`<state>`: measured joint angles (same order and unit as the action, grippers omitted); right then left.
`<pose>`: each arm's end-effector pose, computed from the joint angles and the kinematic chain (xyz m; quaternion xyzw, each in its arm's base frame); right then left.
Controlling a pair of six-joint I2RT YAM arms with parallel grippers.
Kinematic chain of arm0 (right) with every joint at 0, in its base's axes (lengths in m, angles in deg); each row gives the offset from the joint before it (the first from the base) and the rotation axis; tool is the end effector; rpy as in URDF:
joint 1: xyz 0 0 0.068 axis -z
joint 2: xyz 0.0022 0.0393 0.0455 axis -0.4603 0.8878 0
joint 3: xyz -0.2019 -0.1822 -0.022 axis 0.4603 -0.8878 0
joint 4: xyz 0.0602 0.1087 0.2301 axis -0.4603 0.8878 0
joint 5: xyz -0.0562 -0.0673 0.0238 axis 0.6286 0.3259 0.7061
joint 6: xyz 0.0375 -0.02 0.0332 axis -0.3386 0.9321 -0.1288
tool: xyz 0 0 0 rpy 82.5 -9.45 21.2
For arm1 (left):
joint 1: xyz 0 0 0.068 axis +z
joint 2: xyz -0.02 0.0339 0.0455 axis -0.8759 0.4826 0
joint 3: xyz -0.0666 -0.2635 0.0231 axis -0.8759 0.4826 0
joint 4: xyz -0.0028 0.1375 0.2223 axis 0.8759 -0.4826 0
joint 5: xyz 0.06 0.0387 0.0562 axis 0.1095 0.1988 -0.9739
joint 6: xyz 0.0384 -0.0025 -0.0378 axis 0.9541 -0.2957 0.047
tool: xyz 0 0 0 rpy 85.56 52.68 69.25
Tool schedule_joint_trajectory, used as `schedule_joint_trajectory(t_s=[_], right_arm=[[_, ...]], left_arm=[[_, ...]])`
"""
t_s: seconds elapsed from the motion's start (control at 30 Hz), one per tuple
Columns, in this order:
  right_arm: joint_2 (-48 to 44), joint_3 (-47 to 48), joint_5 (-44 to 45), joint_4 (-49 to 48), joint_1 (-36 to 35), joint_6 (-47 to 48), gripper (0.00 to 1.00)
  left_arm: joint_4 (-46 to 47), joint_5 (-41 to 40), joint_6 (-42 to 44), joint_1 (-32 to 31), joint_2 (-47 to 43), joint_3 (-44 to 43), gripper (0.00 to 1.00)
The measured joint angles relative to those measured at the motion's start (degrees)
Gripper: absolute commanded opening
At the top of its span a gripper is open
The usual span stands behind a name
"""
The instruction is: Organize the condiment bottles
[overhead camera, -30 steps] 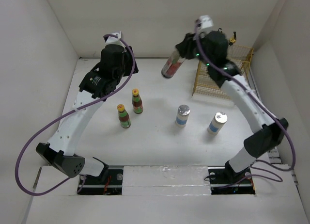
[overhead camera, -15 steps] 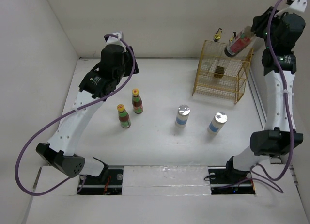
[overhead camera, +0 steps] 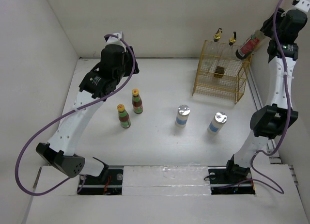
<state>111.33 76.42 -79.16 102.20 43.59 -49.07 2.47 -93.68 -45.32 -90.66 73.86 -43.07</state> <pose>0.4045 -0.1176 0.4918 0.1848 0.6964 -0.0204 0.6932 0.2568 -0.1344 0.4741 -0.0234 0.7910 -0.1588 0.5904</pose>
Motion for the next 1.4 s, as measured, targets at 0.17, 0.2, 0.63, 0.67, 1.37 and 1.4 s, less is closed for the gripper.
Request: schedule_joint_trajectory(t_s=[0.17,0.2,0.63,0.67,1.37,1.4], right_arm=[[3.74,5.27,0.26,-0.42,-0.15,0.37,0.0],[4.22,5.86,0.35,-0.48,-0.2,0.76,0.0],[4.63,-2.58,4.68,-2.6,-3.72,7.02,0.0],[4.63,-3.5,5.07,-3.13,-3.91,7.32,0.0],[11.34,-8.28,5.84,-1.55,-5.46,10.47,0.17],[11.74,-8.33,5.84,-1.46,-5.46,10.58,0.19]], left_arm=[[0.0,0.15,-0.24,0.0,0.0,0.0,0.5],[-0.02,0.11,-0.28,0.0,0.0,0.0,0.5],[0.04,-0.04,-0.42,0.0,0.0,0.02,0.5],[0.07,-0.04,-0.42,0.0,0.0,0.04,0.5],[0.24,0.0,-0.44,0.0,0.0,0.46,0.5],[0.26,0.0,-0.44,0.0,0.0,0.61,0.5]])
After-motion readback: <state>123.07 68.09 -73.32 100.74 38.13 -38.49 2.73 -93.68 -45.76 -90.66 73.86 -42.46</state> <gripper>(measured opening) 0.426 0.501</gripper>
